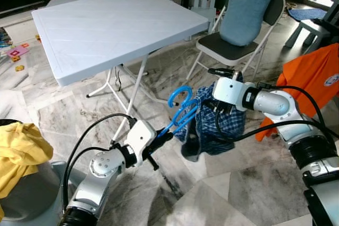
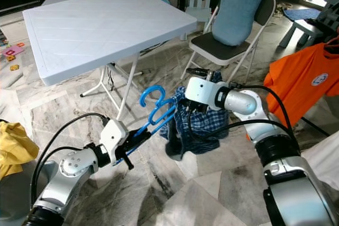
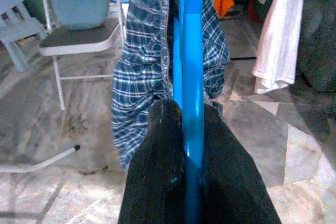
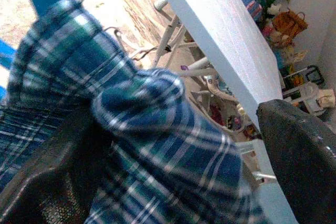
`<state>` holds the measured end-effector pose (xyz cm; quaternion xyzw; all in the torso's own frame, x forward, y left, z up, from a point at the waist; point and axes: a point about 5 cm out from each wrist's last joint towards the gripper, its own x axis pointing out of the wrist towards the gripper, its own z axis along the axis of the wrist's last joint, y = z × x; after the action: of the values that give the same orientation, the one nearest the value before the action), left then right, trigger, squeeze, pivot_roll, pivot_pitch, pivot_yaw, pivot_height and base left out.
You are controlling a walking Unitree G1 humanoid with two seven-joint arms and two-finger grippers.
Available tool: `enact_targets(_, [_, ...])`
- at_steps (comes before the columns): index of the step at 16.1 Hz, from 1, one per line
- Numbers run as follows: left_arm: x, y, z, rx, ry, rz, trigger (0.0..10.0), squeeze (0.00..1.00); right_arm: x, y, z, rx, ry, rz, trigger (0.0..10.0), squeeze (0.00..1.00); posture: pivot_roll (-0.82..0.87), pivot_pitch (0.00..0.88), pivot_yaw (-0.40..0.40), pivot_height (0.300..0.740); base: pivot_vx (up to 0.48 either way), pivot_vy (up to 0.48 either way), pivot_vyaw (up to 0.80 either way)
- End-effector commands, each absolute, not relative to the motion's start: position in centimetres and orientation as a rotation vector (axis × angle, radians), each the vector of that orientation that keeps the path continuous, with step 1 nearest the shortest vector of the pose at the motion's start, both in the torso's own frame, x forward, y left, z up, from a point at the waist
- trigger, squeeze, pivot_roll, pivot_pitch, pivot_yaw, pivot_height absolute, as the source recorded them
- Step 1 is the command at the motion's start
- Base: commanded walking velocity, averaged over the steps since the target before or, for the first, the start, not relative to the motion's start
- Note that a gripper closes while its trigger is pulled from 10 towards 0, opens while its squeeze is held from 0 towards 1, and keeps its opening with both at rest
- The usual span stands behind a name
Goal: Hang hanger
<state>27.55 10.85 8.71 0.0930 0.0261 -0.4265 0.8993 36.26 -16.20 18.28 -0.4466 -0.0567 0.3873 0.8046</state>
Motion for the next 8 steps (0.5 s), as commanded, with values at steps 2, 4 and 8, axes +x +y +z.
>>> enact_targets(2, [28.1,11.3,9.1,0.170,0.048,-0.827,0.0,0.00,36.6,-16.2,18.9,-0.950,-0.128,0.806,10.0,1.00,-0.18,0.024,0.010,0.740,0.000,0.000,0.00])
enact_targets(4, [28.7,11.7,9.2,0.136,0.057,-0.763,0.0,0.00,36.7,-16.3,18.8,-0.946,-0.122,0.799,10.0,1.00,-0.18,0.022,0.011,0.740,0.000,0.000,0.00])
enact_targets(8, [29.0,12.1,9.0,0.134,0.073,-0.717,0.0,0.00,36.7,-16.6,18.4,-0.971,-0.078,0.845,10.0,1.00,-0.18,0.018,0.015,0.740,0.000,0.000,0.00])
